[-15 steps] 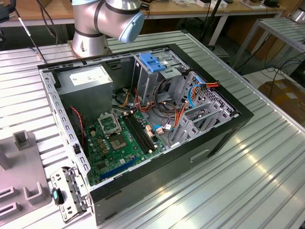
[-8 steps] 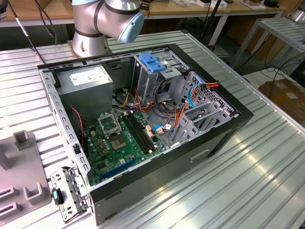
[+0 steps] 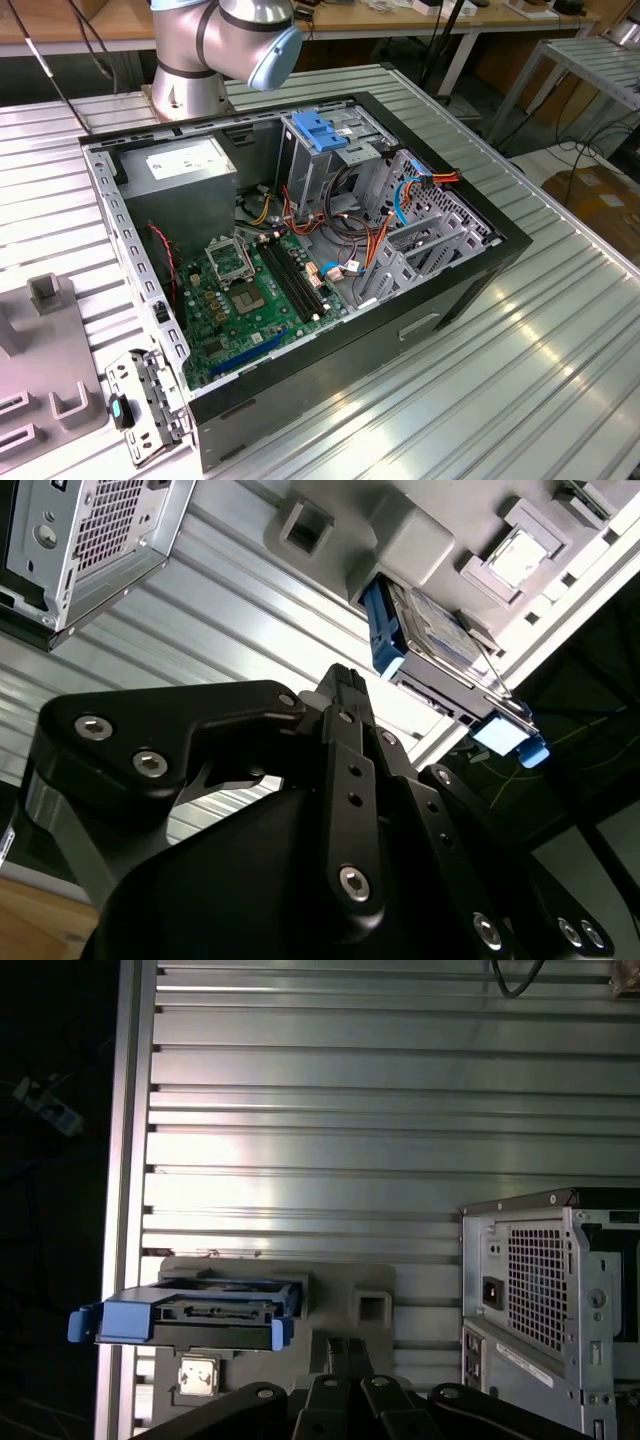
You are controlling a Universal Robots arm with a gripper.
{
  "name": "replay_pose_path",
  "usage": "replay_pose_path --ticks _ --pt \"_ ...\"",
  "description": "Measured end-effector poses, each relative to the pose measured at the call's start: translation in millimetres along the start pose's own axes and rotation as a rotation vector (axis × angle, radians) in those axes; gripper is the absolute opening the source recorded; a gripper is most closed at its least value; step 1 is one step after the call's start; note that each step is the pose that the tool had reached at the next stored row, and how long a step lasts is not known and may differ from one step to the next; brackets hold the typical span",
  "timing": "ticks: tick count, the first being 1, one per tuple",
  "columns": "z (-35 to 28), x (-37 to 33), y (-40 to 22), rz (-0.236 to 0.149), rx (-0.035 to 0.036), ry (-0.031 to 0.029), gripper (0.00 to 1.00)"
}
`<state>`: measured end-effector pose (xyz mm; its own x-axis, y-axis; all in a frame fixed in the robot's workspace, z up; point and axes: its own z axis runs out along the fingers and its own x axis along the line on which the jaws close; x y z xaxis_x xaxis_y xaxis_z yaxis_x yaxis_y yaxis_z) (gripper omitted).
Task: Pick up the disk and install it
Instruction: 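Reach for the disk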
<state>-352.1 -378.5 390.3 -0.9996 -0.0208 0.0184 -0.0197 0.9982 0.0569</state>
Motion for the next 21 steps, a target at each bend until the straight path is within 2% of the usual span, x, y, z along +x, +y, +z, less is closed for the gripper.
replay_pose_path --ticks 15,21 --pt "0.5 18.8 0.4 0.000 0.0000 0.0009 0.11" --pt "0.8 28.7 0.6 0.000 0.0000 0.0011 0.11"
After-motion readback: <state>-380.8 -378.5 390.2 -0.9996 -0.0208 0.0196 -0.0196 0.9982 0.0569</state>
